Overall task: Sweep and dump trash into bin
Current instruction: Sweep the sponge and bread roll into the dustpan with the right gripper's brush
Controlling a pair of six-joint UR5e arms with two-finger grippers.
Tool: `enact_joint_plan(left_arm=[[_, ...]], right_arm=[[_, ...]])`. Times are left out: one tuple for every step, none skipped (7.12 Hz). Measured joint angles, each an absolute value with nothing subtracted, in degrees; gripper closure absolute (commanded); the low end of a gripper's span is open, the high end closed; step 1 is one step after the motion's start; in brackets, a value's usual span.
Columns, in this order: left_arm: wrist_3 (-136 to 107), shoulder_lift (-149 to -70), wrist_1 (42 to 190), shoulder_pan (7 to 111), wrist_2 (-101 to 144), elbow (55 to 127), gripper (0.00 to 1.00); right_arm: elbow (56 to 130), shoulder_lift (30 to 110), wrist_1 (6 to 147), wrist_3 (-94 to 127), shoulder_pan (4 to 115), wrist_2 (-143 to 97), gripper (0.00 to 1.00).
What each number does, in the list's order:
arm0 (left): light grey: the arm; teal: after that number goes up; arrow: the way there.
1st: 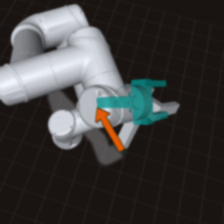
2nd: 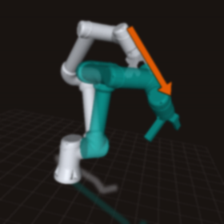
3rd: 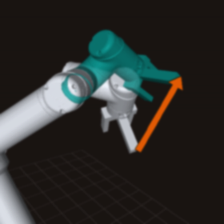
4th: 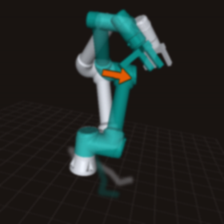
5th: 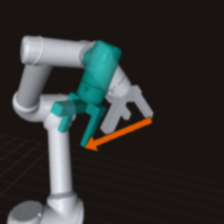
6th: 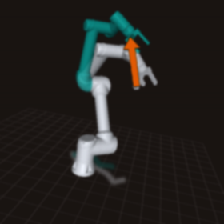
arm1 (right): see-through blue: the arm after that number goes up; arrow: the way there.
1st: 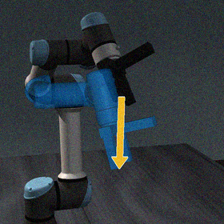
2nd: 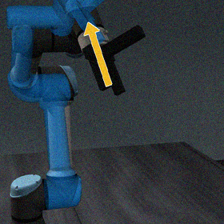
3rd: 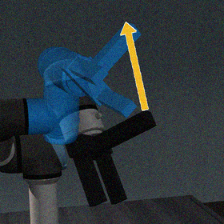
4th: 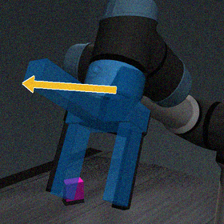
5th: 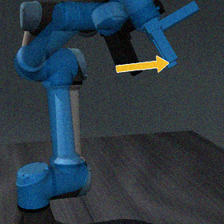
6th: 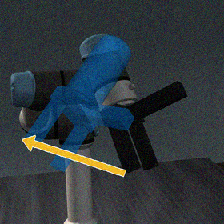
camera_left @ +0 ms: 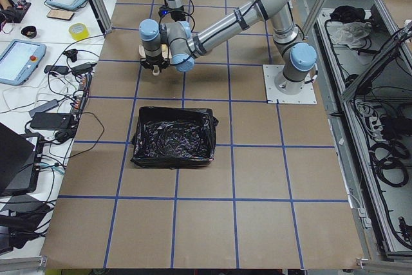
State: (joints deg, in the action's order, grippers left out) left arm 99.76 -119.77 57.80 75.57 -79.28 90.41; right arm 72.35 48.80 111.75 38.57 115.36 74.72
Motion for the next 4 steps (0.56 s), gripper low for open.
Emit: enact_joint_plan(left_arm=[[99.8,-119.8,57.6,75.6,-79.3,90.4,1.0],[99.8,-119.7,57.5,75.6,-79.3,90.5,1.0],[99.9,-119.6,57.4,75.6,-79.3,90.8,1.0],[100.1,-119.3,57.1,75.5,-79.3,91.2,1.0]], right_arm=[[70.1,47.5,111.8,40.3,116.1,73.7,1.0],[67.8,46.3,111.7,42.0,116.8,73.1,1.0],[66.0,45.9,110.5,43.1,117.3,73.1,1.0],[65.0,46.4,108.0,42.7,117.3,73.8,1.0]])
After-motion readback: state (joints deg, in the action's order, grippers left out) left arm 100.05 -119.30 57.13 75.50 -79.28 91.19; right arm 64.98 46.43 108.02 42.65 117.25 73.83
